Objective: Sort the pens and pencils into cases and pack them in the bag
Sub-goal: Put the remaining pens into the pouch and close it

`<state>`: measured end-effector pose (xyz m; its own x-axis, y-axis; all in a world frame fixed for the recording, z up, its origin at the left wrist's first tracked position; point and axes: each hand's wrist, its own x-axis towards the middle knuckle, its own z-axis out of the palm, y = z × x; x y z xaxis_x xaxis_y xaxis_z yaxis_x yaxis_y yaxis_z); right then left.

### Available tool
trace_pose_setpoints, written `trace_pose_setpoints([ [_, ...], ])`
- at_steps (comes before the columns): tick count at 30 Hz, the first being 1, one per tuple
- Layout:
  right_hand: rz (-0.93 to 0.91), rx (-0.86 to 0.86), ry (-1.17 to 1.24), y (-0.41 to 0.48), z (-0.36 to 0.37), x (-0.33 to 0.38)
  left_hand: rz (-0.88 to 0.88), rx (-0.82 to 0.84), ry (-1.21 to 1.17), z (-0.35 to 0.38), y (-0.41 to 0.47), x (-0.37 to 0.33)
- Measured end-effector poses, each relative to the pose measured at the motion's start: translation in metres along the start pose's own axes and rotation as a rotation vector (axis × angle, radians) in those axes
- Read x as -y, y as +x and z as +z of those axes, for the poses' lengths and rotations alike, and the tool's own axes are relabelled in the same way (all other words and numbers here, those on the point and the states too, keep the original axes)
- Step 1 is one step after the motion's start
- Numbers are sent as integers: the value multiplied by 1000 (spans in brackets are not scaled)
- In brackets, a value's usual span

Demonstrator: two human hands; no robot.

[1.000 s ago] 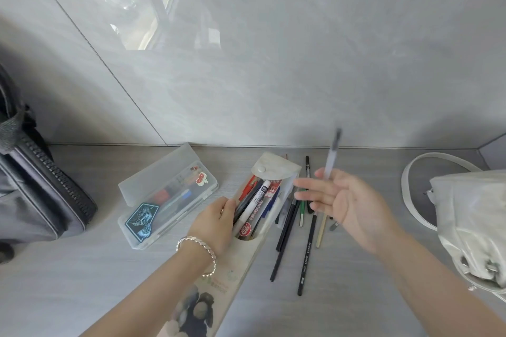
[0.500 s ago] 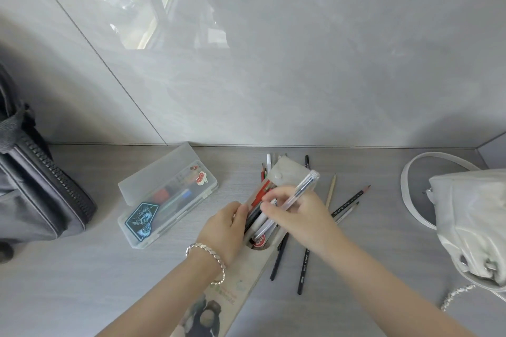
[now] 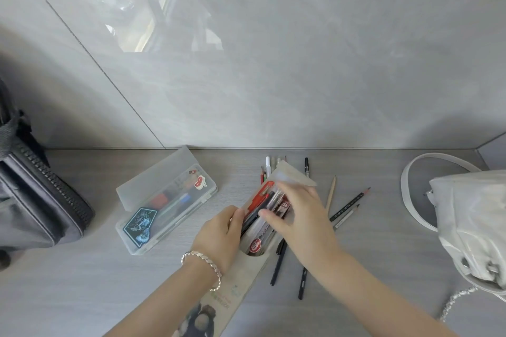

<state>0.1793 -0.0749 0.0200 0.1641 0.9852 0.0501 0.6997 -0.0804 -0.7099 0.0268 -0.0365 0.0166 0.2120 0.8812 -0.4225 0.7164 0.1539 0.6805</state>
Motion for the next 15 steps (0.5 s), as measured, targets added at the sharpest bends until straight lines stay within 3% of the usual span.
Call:
trace_pose_setpoints([
  [2,-69,76,-142,0,5,-2,-6,0,6,0,1,4],
  [4,-118,85,-129,6,3,-7,-39,-7,16,0,4,11],
  [7,-142,-127,-23,22,-1,-31,-126,-38,8,-2,11,23],
  [11,386,54,-52,60,-5,-79,-164,-98,0,-6,24,33],
  [15,521,178,-272,83,4,-106,-163,-136,-27,-10,29,38],
])
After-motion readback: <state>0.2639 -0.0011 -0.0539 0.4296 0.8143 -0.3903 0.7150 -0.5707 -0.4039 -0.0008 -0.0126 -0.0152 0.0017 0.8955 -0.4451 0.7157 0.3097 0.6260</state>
